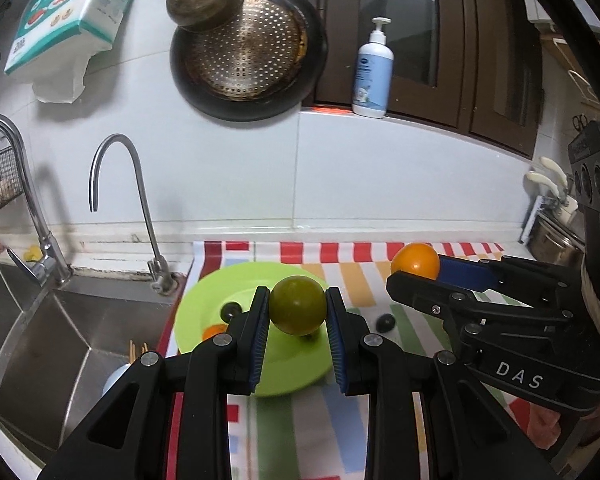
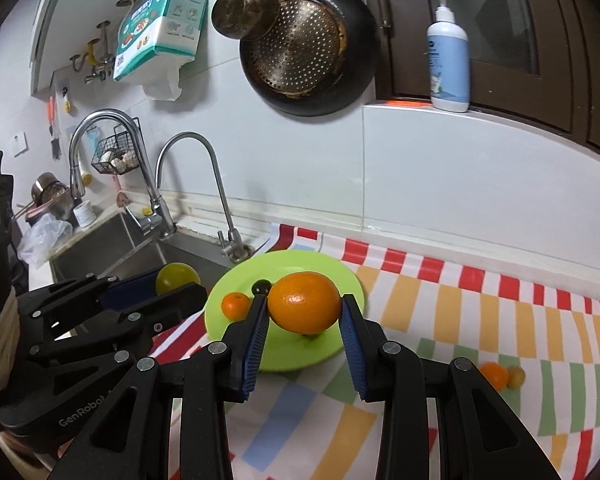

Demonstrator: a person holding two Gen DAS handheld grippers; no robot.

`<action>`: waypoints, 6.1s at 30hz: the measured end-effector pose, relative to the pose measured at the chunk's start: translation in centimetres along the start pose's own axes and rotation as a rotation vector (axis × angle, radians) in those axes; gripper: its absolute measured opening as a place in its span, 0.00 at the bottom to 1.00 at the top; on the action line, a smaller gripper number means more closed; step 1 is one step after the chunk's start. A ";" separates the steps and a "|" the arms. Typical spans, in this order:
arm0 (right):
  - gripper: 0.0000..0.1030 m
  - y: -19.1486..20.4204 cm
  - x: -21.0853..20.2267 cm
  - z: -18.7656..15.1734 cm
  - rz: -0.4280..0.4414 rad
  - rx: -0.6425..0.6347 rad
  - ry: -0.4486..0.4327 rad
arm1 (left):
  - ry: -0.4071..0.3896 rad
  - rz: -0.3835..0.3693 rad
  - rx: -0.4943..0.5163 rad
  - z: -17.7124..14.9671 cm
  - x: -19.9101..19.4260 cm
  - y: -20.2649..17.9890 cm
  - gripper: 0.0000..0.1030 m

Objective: Organize fruits
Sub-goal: 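Carry the green tomato and orange in both grippers over the green plate, then open the left gripper over the plate while the right gripper releases the orange, then move both open grippers back toward the remaining fruit, then grasp a dark plum with the left gripper while the right gripper grasps a brown fruit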

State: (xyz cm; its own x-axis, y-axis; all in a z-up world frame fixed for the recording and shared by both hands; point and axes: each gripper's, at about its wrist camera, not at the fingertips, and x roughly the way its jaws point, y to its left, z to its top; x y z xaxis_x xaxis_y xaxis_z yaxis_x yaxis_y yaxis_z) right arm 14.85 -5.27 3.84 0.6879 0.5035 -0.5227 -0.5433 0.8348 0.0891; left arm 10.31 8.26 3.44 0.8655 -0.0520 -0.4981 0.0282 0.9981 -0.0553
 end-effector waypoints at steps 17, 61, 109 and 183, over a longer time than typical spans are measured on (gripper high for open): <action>0.36 -0.5 8.4 2.5 0.022 0.008 0.074 | 0.030 0.041 0.015 1.3 6.4 3.6 0.27; 0.37 -3.4 18.8 1.9 0.009 0.081 0.257 | 0.273 0.046 -0.013 0.2 15.8 7.8 0.42; 0.54 -4.2 -9.0 -4.4 -0.334 0.151 -0.133 | -0.032 0.007 0.080 -1.1 -3.1 -5.1 0.84; 0.26 -15.7 4.3 -11.4 -0.395 0.405 0.212 | 0.334 -0.230 0.267 -4.5 19.5 -11.4 0.27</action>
State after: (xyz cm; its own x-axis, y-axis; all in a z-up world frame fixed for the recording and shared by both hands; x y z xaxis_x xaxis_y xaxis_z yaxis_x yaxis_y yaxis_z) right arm 20.80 -18.74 -9.47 0.6668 0.1173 -0.7360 -0.0108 0.9890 0.1478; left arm 24.65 -4.29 -9.50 0.6156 -0.2364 -0.7518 0.3651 0.9310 0.0062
